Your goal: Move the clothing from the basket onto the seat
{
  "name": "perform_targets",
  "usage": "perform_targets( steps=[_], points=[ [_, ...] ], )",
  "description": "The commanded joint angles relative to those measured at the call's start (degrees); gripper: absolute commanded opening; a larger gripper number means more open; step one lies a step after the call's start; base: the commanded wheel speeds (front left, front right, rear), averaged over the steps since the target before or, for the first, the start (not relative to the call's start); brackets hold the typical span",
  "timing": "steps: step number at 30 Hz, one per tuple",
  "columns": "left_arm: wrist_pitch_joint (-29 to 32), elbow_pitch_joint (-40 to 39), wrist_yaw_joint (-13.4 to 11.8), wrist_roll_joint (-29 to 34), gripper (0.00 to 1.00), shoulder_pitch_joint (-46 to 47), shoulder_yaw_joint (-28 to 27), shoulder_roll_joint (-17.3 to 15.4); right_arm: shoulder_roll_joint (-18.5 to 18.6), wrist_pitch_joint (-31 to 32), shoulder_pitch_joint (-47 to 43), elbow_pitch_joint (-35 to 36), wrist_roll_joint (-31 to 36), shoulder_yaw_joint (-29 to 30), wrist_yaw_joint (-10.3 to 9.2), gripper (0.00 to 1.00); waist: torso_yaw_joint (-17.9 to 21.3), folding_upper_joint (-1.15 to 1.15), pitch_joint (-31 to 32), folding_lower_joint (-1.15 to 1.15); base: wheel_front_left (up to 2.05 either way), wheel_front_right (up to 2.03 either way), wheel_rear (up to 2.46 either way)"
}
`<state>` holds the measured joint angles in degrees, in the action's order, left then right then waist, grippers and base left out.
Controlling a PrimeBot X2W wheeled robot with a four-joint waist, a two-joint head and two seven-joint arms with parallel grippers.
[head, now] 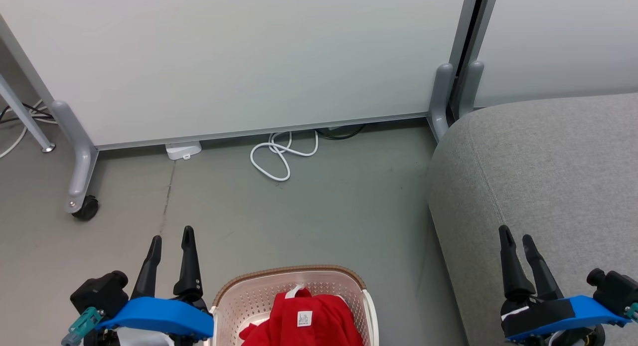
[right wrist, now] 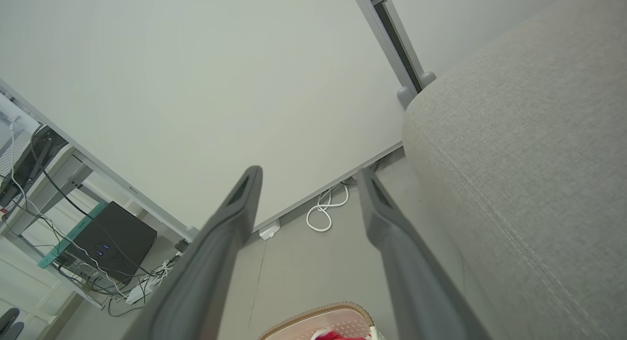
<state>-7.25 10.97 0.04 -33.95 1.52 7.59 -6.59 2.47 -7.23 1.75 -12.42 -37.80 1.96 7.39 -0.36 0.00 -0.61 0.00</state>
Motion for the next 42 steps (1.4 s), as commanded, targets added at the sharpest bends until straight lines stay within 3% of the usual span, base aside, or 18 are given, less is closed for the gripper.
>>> perform_targets(
  steps=[1, 15, 42],
  points=[
    [-0.5, -0.7, -0.2, 1.3, 1.0, 0.9, 0.1, -0.5, 0.4, -0.5, 0.0, 0.5, 1.1, -0.1, 0.09, 1.0, 0.0, 0.0, 0.0, 0.0, 0.0, 0.0, 0.0],
    [-2.6, -0.4, -1.0, 9.1, 1.0, 0.8, 1.0, -0.6, 0.5, -2.6, 0.0, 0.1, 8.9, -0.7, 0.11, 1.0, 0.1, 0.0, -0.3, 0.0, 0.0, 0.0, 0.0],
    [-6.0, 4.6, 0.9, 18.9, 1.0, -0.2, -0.7, 1.9, 0.5, -4.8, -0.9, -1.3, 23.0, -1.2, 0.14, 1.0, 0.0, 0.0, 0.4, 0.0, 0.0, 0.0, 0.0]
  ],
)
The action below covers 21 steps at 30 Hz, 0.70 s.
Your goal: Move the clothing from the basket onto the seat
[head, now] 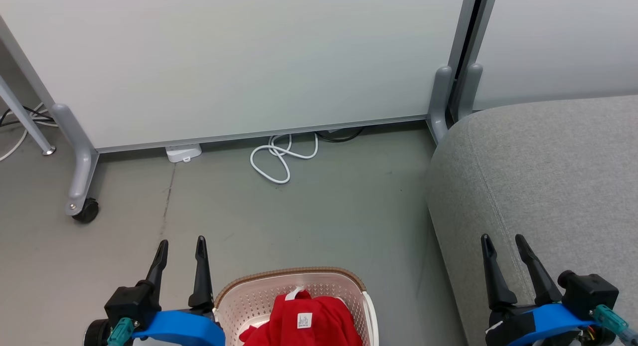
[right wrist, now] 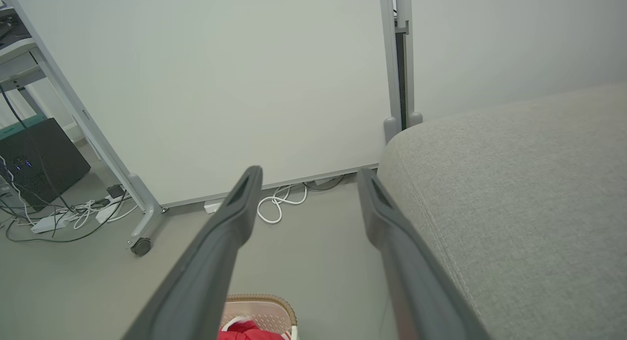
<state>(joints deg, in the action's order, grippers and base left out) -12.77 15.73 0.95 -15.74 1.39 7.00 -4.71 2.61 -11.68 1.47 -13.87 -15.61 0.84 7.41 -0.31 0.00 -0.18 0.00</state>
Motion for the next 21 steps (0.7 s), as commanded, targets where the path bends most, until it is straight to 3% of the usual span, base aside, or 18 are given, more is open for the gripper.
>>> perform_targets(
  steps=[1, 21],
  points=[
    [-0.6, 0.0, 0.0, 0.8, 1.0, -0.1, -0.3, 0.1, 0.4, -0.4, -0.7, 0.2, 1.3, 0.0, 0.12, 1.0, -0.1, 0.0, 0.0, 0.0, 0.0, 0.0, 0.0],
    [-2.5, 1.7, 1.0, 8.6, 1.0, -0.2, -1.3, 1.1, 0.4, -2.0, -1.1, 0.2, 7.8, -0.8, 0.13, 1.0, -0.4, 0.0, -0.5, 0.0, 0.0, 0.0, 0.0]
  ],
)
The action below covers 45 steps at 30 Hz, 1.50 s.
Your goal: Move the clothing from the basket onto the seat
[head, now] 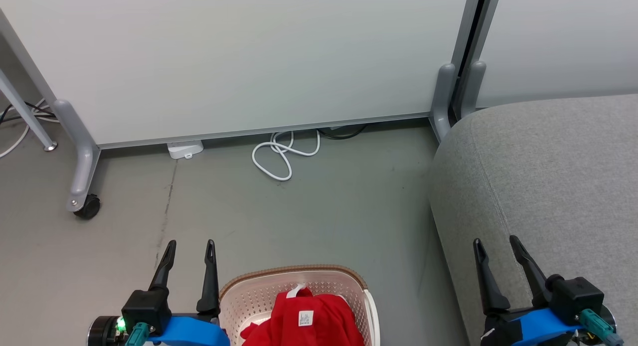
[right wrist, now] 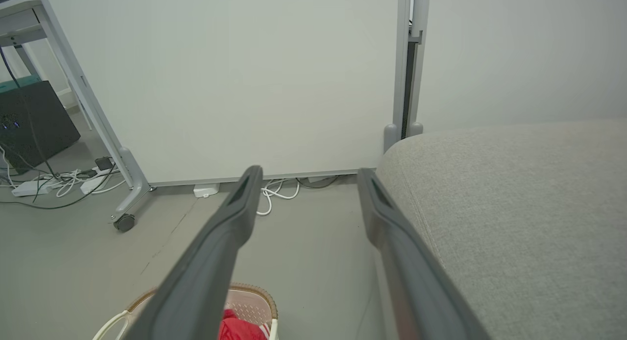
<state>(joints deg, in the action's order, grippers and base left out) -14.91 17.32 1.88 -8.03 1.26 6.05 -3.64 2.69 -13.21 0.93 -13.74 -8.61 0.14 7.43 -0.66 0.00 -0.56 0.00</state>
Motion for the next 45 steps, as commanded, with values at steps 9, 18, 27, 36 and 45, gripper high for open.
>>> perform_targets(
  steps=[9, 18, 27, 36, 45],
  points=[
    [-0.4, 0.2, 0.4, 1.0, 1.0, 0.1, -0.8, 0.3, 0.3, -0.5, -0.3, -0.3, 0.1, 0.2, 0.07, 1.0, -0.1, 0.0, -0.3, 0.0, 0.0, 0.0, 0.0],
    [-0.4, 0.2, 0.4, 1.0, 1.0, -0.2, -1.1, 0.5, 0.3, -0.9, 0.2, -0.6, -0.3, -0.4, 0.07, 1.0, 0.3, 0.0, -0.5, 0.0, 0.0, 0.0, 0.0],
    [-0.4, 1.6, 0.3, 0.1, 1.0, 1.6, -3.0, 0.5, 0.3, -1.2, 4.5, 1.5, -0.7, -5.2, 0.07, 1.0, 7.1, 0.0, -6.6, 0.0, 0.0, 0.0, 0.0],
    [0.8, 10.9, 0.3, 2.6, 1.0, 8.6, -2.5, -3.6, 0.3, -1.9, 11.5, 3.1, -3.4, -11.8, 0.06, 1.0, 17.3, 0.0, -18.6, 0.0, 0.0, 0.0, 0.0],
    [5.1, 22.1, -0.9, 3.3, 1.0, 15.2, -3.7, -8.8, 0.3, -2.0, 16.5, 5.4, -8.8, -16.1, 0.07, 1.0, 25.3, 0.0, -29.4, 0.0, 0.0, 0.0, 0.0]
  ],
)
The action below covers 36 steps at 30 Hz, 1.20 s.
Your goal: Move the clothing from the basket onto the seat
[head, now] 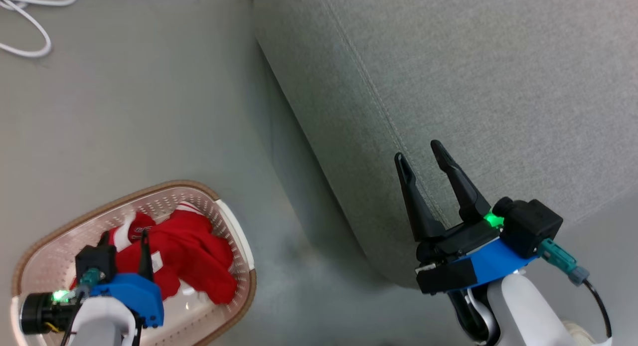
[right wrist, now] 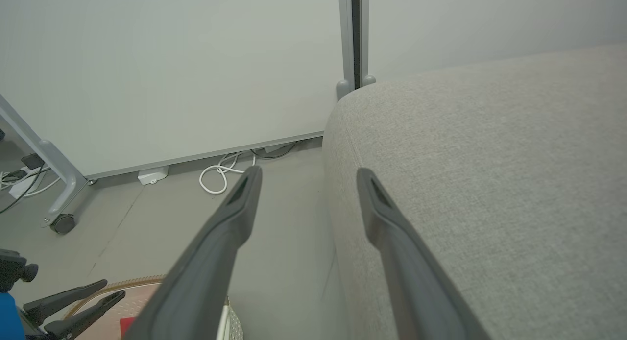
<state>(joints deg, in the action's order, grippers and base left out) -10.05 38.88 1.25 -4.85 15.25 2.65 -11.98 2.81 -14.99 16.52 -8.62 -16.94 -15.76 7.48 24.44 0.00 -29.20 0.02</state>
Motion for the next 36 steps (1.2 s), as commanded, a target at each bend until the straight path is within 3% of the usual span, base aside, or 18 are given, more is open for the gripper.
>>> perform_targets(
  steps=[1, 17, 26, 27, 29, 36],
  points=[
    [0.6, 1.6, -0.5, -0.2, 1.0, 1.9, -0.6, -0.7, 0.1, -0.3, 1.1, 0.5, -1.1, -0.3, 0.02, 1.0, 0.6, 0.0, -1.6, -0.02, 0.0, 0.0, 0.0],
    [10.6, 12.1, -1.0, -4.8, 1.0, 9.7, -3.4, -3.2, 0.1, -0.3, 4.3, 2.4, -5.1, -3.2, 0.02, 1.0, 3.2, 0.0, -10.0, -0.02, 0.0, 0.0, 0.0],
    [17.8, 15.4, 0.4, -6.5, 1.0, 12.3, -3.0, -3.7, 0.1, -0.3, 5.2, 2.7, -6.4, -3.9, 0.02, 1.0, 4.3, 0.0, -13.0, -0.02, 0.0, 0.0, 0.0],
    [18.1, 15.5, 0.5, -6.5, 0.97, 12.6, -2.8, -3.8, 0.1, -0.3, 5.3, 2.7, -6.6, -3.9, 0.03, 1.0, 4.3, 0.0, -13.3, -0.02, 0.0, 0.0, 0.0],
    [18.9, 15.7, 0.9, -6.5, 0.0, 13.2, -2.5, -3.9, 0.1, -0.3, 5.6, 2.6, -6.8, -4.0, 0.02, 1.0, 4.3, 0.0, -13.6, -0.02, 0.0, 0.0, 0.0],
    [19.3, 16.7, 2.1, -6.9, 0.0, 14.2, -1.6, -4.2, 0.1, -0.3, 6.1, 2.3, -7.1, -4.1, 0.03, 1.0, 3.8, 0.0, -13.5, -0.02, 0.0, 0.0, 0.0]
  ],
)
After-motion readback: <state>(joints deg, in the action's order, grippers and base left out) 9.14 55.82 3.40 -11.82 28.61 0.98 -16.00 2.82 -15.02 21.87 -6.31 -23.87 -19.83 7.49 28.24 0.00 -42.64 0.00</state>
